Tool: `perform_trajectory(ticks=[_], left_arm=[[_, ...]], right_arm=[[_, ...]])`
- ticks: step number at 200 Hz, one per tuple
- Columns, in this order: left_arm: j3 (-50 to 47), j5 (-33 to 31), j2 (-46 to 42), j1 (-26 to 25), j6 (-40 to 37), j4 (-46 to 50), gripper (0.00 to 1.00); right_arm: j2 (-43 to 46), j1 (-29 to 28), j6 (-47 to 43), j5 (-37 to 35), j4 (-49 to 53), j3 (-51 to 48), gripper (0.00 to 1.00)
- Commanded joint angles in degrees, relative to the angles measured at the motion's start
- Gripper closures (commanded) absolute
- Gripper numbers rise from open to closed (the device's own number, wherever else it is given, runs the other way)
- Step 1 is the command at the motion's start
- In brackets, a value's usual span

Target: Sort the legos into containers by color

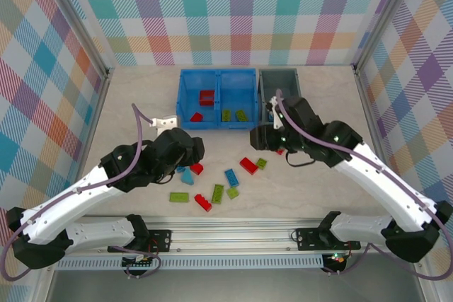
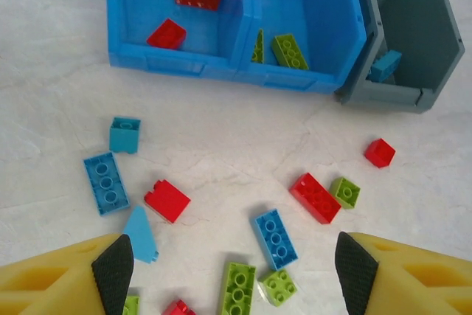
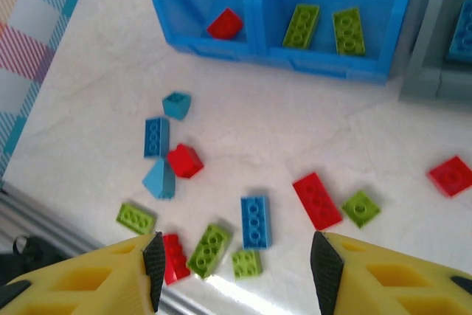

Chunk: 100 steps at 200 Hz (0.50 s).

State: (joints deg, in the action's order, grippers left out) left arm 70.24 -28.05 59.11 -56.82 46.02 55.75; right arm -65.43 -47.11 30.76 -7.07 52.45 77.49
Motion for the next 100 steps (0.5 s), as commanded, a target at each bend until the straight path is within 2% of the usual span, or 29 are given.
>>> perform_trajectory(ticks=[1, 25, 41, 67, 83, 100], left_arm=[[-1.6, 5.1, 2.1, 0.7, 1.3, -0.9, 0.27], [-3.5, 8.0, 4.1, 0.7, 2.0, -3.9, 0.29], [-4.8, 12.5, 6.3, 0.7, 2.8, -8.1, 0.31], [-4.0, 16.5, 13.6, -0.6, 3.9, -13.2, 0.35], [-3.0, 15.7, 17.3, -2.1, -0.9, -17.5, 0.35], [-0.8, 18.3, 22.7, -2.2, -9.5, -21.6, 0.35]], right_arm=[[3.1, -2.1, 4.5, -1.5, 4.0, -3.8, 0.44], [5.3, -3.7, 7.7, -3.1, 6.2, -6.7, 0.44], [6.4, -3.9, 10.2, -4.9, 8.1, -8.4, 0.44], [10.1, -3.9, 12.4, -7.0, 8.0, -10.6, 0.44], [12.4, -3.9, 12.1, -8.8, 7.9, -11.6, 0.43], [14.4, -3.9, 11.8, -10.1, 8.5, -12.0, 0.43]])
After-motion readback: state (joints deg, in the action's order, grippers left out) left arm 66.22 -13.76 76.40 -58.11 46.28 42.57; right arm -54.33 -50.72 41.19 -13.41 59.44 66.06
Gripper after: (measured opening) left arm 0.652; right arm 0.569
